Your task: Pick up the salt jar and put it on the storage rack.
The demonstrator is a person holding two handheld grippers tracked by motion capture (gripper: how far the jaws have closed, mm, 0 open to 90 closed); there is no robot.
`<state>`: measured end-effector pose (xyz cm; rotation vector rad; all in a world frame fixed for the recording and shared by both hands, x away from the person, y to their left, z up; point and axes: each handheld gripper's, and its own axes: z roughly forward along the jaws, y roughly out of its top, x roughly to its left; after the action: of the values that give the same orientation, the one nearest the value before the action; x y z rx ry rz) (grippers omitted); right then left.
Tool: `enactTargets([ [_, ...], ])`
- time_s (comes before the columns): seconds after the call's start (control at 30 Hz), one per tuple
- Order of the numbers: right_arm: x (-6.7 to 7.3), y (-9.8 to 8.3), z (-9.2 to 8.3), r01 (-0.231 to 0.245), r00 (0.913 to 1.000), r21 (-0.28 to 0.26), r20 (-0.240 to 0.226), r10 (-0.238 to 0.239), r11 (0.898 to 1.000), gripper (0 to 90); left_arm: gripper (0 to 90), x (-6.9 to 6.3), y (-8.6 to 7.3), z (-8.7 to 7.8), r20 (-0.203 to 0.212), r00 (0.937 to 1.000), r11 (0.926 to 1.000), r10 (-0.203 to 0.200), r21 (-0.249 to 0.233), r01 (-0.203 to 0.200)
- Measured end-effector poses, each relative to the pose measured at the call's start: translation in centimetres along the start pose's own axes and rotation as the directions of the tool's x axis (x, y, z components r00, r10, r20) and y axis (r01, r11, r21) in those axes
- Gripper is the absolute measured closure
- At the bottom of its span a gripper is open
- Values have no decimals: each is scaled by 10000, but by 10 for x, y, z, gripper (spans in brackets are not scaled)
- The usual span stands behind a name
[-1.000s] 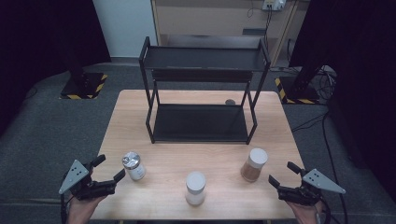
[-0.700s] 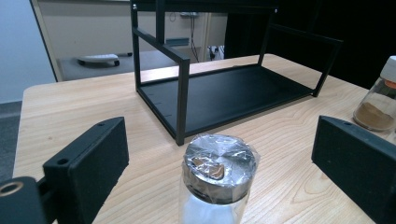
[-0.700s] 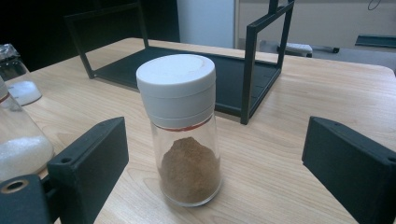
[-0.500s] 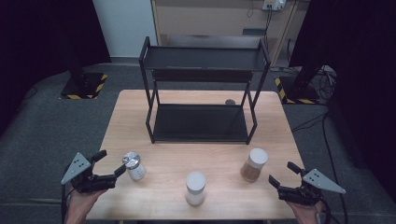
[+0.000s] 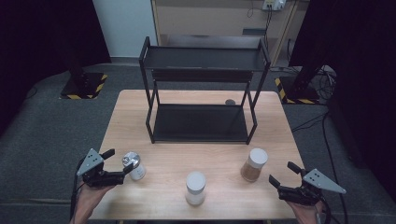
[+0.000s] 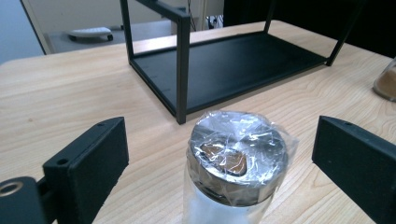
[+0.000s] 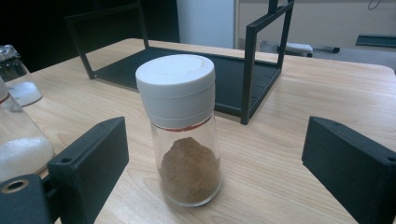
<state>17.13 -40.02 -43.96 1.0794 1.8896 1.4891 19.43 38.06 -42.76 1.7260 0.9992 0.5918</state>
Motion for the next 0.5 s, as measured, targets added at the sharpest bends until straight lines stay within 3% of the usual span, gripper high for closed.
enactTargets([
  [0.5,-1,0,0,-33,10000,-1,-28,33,10000,77,33,0,-5,22,22,10000,9993,-3,364,2],
])
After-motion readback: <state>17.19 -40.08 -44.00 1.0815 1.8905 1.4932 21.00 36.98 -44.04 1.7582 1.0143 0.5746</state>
